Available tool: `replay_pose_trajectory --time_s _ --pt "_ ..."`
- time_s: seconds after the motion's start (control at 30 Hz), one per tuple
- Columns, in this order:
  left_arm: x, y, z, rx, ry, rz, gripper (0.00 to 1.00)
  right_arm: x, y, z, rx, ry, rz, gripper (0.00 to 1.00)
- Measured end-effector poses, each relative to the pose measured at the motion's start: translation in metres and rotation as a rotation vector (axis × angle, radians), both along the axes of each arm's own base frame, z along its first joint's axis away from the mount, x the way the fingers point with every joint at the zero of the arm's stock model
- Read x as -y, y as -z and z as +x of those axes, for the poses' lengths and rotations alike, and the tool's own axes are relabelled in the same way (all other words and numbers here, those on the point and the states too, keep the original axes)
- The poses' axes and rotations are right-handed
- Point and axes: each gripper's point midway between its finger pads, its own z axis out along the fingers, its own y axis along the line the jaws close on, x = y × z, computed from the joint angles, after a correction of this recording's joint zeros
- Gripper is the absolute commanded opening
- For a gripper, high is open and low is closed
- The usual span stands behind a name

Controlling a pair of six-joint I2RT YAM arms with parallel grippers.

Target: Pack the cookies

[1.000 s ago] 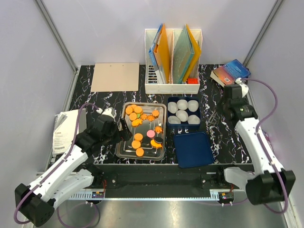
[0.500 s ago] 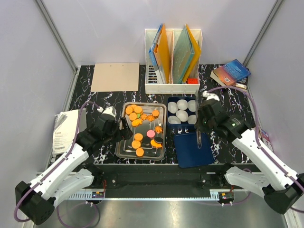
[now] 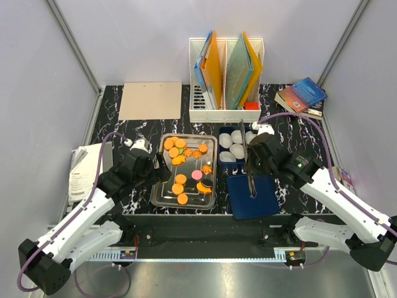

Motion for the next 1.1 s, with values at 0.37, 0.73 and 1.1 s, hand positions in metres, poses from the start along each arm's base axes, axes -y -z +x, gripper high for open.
replay_pose_trajectory --time_s 0.37,0.73,1.1 --pt "-0.002 0.004 -0.002 -0.022 -0.007 0.011 0.99 0.000 -0.006 -0.002 0.012 0.015 0.030 0.39" --pt "-0.002 0.004 -0.002 -0.021 -0.007 0.011 0.99 0.000 -0.007 -0.003 0.013 0.016 0.041 0.37" --pt "-0.005 0.001 -0.002 -0.004 -0.020 0.017 0.99 -0.082 -0.021 -0.046 0.044 -0.295 -0.030 0.42"
